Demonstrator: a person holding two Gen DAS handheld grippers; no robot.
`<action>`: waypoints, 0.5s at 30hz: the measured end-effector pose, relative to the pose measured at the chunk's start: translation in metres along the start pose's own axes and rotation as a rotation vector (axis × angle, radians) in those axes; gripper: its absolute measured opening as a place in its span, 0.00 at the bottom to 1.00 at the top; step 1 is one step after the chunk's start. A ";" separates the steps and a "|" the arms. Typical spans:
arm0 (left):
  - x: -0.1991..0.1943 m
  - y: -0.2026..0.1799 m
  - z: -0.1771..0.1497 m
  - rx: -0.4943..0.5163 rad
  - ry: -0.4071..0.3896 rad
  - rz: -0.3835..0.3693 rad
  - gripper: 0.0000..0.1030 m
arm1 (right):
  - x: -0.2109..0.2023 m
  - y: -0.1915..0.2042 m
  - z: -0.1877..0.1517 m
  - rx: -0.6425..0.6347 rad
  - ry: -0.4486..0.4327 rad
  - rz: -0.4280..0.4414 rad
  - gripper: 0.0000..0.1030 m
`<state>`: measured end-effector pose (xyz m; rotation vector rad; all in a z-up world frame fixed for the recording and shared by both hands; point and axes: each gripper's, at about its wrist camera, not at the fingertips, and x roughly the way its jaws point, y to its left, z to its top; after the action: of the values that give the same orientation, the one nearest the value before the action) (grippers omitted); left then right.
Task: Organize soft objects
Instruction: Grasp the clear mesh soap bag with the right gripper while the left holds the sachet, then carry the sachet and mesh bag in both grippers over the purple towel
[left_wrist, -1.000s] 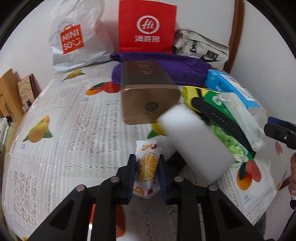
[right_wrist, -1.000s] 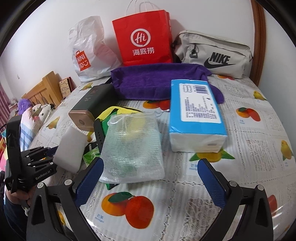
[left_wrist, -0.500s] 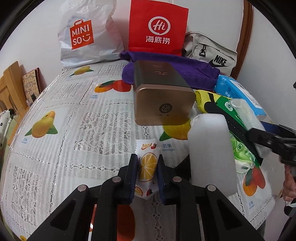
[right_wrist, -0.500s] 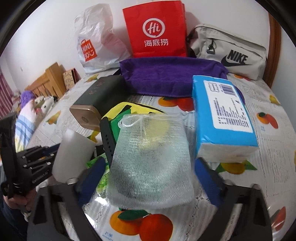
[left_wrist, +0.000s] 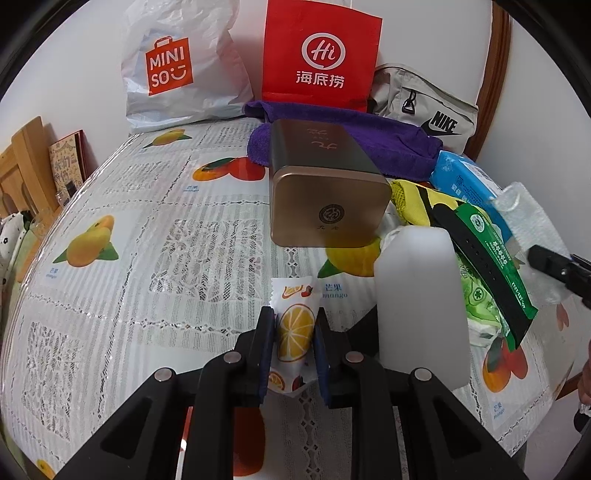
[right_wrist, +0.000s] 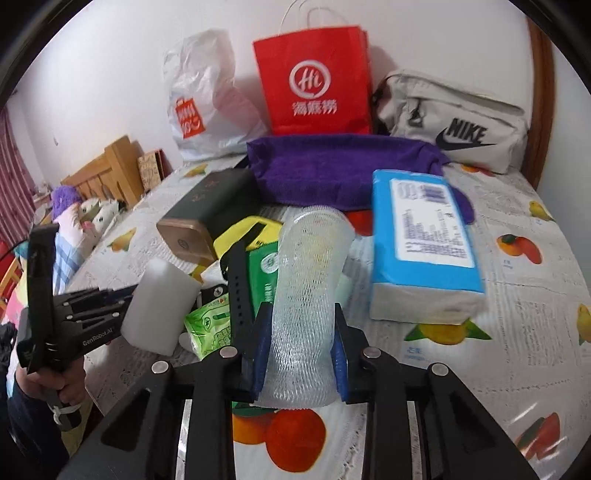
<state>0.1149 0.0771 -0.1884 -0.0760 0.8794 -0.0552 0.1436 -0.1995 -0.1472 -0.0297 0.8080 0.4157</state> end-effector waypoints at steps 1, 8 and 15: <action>0.000 0.000 0.000 -0.003 0.000 0.001 0.19 | -0.003 -0.002 -0.001 0.006 -0.004 0.007 0.23; -0.002 0.000 -0.001 -0.018 0.001 0.011 0.18 | -0.019 -0.021 -0.019 0.021 -0.007 -0.012 0.18; -0.006 0.002 0.002 -0.027 -0.004 0.028 0.13 | -0.014 -0.045 -0.046 0.081 0.038 -0.021 0.09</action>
<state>0.1124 0.0793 -0.1828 -0.0893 0.8775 -0.0170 0.1199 -0.2545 -0.1754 0.0292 0.8606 0.3628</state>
